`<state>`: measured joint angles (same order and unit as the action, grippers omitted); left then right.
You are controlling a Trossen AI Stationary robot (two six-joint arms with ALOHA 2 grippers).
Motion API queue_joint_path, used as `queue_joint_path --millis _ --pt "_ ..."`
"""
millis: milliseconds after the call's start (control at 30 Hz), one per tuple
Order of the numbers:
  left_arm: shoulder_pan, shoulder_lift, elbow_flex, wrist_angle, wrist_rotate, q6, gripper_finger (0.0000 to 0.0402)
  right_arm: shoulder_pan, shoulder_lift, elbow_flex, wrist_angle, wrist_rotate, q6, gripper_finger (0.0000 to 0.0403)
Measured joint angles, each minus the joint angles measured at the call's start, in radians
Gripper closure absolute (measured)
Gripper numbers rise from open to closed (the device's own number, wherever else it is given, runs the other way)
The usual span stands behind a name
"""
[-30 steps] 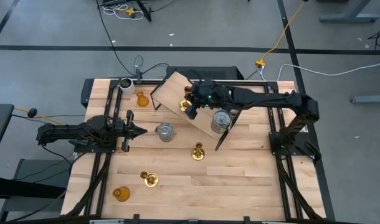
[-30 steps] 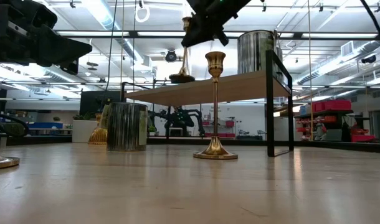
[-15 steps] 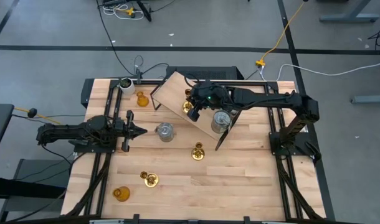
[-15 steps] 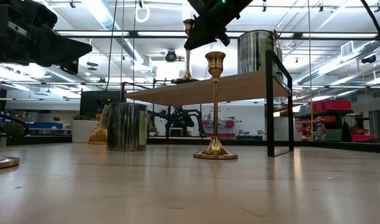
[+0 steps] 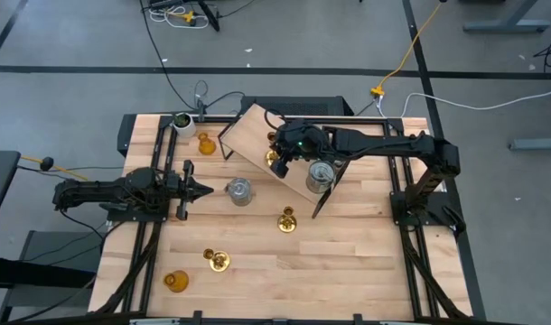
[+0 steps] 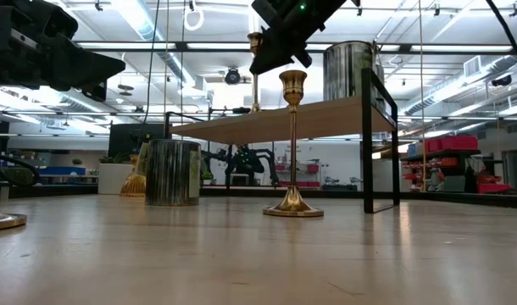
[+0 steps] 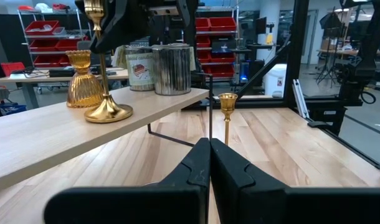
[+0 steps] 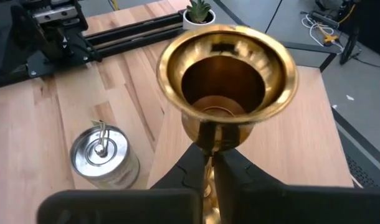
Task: Pick & Place candle stick holders
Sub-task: Put the bottom right gold candle holder on the shelf
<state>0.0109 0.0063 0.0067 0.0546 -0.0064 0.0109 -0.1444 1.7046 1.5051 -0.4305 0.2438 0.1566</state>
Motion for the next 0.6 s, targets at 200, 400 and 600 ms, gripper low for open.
queue_joint_path --millis 200,400,600 --pt "0.000 0.000 0.000 0.000 0.000 0.000 0.0390 0.000 0.000 0.000 -0.001 0.001 0.021 0.0341" --pt "0.000 0.000 0.000 0.000 0.000 0.000 0.0390 0.000 0.000 0.000 0.005 0.002 0.022 0.0305" --pt "0.000 0.000 0.000 0.000 0.000 0.000 0.0390 0.000 0.000 0.000 0.005 0.001 0.022 0.0250"
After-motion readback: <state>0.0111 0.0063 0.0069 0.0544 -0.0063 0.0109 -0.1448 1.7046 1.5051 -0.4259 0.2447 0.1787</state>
